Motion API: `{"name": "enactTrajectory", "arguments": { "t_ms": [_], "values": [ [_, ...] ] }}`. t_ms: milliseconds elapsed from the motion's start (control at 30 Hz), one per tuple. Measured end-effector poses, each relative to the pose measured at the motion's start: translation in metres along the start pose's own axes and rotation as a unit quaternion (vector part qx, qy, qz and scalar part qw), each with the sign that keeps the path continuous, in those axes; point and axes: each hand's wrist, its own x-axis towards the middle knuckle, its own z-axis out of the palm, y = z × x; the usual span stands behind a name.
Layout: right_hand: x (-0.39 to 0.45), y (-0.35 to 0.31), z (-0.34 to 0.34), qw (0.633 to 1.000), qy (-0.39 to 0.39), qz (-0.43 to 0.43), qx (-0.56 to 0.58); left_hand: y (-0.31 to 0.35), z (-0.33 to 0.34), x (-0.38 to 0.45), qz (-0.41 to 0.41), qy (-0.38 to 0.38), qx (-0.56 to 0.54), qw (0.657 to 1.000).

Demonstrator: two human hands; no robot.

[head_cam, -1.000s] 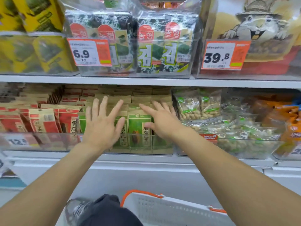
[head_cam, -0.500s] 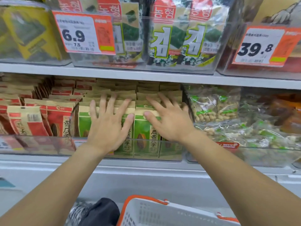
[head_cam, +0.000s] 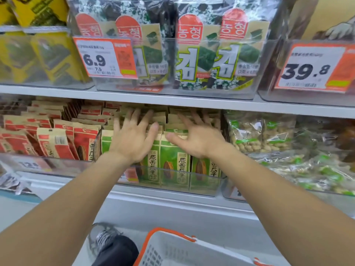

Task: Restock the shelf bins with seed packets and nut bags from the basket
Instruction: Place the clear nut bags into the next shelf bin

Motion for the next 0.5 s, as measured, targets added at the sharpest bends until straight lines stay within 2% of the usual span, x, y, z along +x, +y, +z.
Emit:
{"name": "enactTrajectory", "arguments": {
  "t_ms": [233, 400, 500],
  "values": [
    [0.004, -0.005, -0.005, 0.998, -0.055, 0.03, -0.008, -0.001, 0.01, 0.015, -0.003, -0.058, -0.002, 0.998],
    [0.003, -0.007, -0.012, 0.996, -0.086, 0.029, 0.002, -0.002, 0.004, 0.029, -0.002, -0.13, 0.002, 0.991],
    [-0.016, -0.01, -0.017, 0.999, -0.029, 0.014, -0.004, 0.001, -0.002, 0.032, 0.003, -0.155, 0.012, 0.988]
  ]
}}
